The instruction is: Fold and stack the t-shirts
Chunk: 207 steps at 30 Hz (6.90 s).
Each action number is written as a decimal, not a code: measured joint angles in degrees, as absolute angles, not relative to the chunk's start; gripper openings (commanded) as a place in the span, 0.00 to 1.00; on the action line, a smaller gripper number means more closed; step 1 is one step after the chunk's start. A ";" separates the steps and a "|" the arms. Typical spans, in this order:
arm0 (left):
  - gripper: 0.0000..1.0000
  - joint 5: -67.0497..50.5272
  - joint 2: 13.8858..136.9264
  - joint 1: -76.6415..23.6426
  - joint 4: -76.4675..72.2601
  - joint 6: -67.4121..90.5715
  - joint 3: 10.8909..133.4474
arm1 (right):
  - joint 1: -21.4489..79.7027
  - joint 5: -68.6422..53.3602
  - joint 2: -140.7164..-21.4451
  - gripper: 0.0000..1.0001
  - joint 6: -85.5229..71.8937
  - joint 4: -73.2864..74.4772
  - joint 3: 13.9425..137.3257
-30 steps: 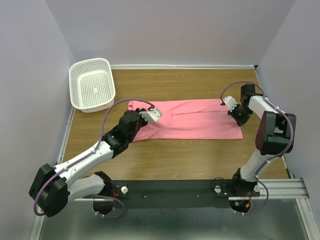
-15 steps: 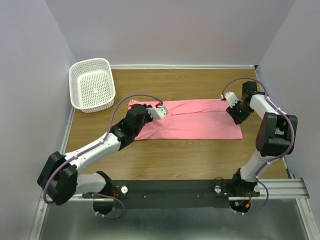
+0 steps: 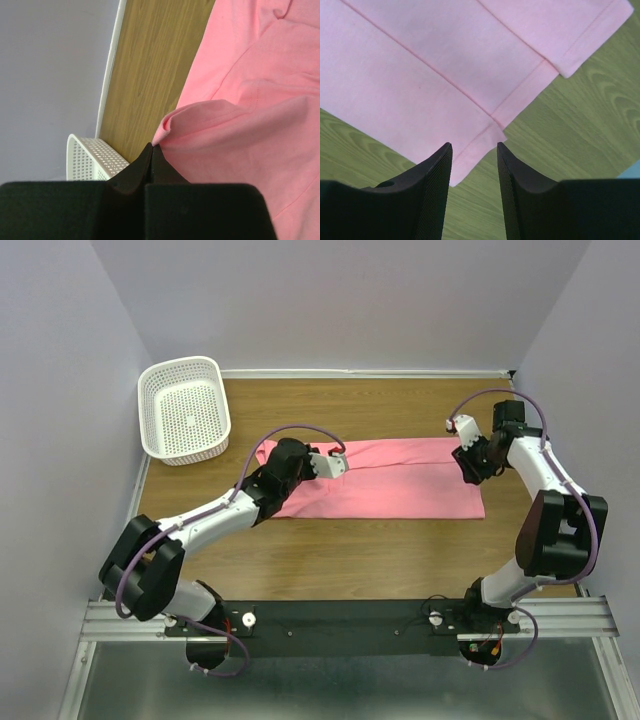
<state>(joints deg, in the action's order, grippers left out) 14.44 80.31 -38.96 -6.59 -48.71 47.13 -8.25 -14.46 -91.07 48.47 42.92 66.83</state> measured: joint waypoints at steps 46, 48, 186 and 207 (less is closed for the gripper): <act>0.00 5.02 81.30 -35.94 -19.81 -59.92 39.20 | 22.11 -70.76 -130.50 1.00 55.77 42.61 103.66; 0.00 4.84 81.01 -35.92 -19.97 -60.01 39.20 | 22.11 -70.06 -130.54 1.00 52.95 39.66 103.33; 0.00 5.80 82.70 -34.20 -20.21 -59.44 38.79 | 27.29 -41.65 -128.99 0.55 29.50 31.33 105.78; 0.00 5.80 82.96 -34.20 -20.08 -58.83 38.79 | 29.30 -41.58 -133.88 0.50 26.50 32.34 105.82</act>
